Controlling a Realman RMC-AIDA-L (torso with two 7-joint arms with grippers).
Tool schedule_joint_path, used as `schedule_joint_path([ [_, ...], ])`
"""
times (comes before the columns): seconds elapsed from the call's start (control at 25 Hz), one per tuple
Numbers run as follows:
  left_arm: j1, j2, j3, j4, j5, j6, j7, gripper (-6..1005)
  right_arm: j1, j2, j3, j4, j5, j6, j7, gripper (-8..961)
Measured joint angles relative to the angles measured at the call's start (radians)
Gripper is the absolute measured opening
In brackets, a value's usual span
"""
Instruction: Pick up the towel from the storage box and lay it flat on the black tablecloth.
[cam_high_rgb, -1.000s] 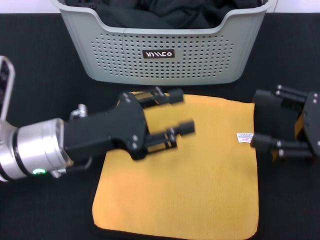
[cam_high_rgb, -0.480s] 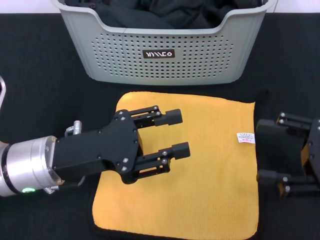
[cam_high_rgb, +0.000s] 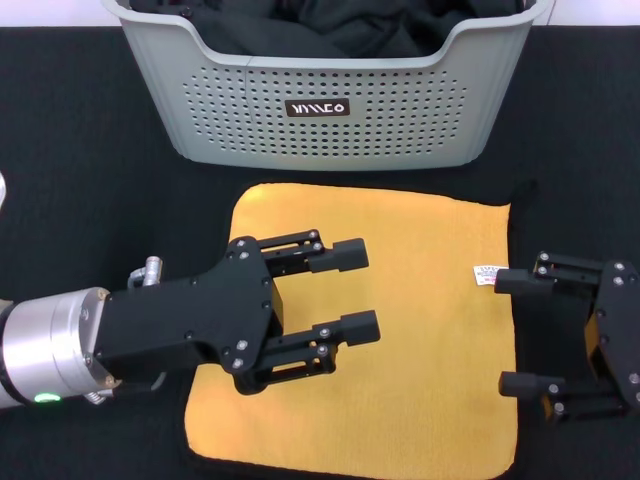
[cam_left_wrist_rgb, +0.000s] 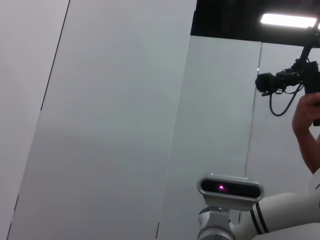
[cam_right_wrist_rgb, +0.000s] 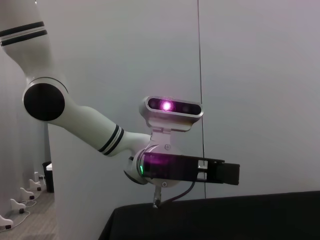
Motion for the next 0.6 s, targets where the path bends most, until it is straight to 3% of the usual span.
schedule_joint_path([
  [0.6, -0.002, 0.004, -0.04, -0.005, 0.003, 0.002, 0.017, 605, 0.001, 0.015, 0.006, 0.001, 0.0, -0.001, -0.012, 811],
])
